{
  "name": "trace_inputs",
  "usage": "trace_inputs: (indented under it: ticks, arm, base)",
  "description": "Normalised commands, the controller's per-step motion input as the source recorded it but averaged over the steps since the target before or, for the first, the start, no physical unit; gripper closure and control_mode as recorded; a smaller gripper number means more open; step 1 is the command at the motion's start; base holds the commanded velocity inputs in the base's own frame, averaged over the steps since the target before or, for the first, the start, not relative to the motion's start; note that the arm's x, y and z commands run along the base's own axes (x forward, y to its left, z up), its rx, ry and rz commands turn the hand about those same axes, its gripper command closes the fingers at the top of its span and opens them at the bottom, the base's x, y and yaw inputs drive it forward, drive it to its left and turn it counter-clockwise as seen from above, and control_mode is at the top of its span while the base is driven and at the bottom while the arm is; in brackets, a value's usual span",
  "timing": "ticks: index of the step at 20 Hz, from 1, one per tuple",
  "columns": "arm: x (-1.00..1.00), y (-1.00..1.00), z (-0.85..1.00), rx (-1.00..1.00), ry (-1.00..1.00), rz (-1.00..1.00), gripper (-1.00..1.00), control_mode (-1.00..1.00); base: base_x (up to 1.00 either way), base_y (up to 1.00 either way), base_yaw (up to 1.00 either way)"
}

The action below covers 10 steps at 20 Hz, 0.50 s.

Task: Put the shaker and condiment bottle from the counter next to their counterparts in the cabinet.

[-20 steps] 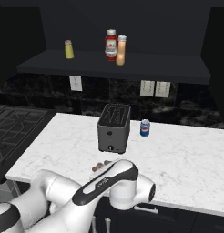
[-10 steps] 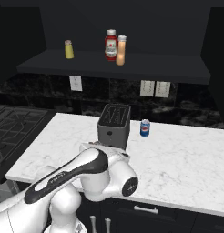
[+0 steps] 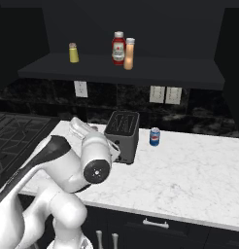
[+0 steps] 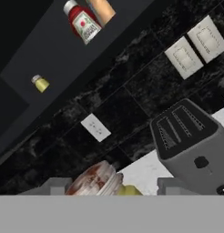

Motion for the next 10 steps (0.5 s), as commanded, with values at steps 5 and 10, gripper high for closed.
trace_inputs:
  ticks: [5, 10]
  arm:
    - [-0.16, 0.00, 0.95, 0.12, 0.09, -0.09, 1.00, -1.00]
    - [-0.43, 0.00, 0.99, 0.11, 0.00, -0.02, 1.00, -1.00]
  base:
    - [0.00, 0.00, 0.00]
    - [0.00, 0.00, 0.00]
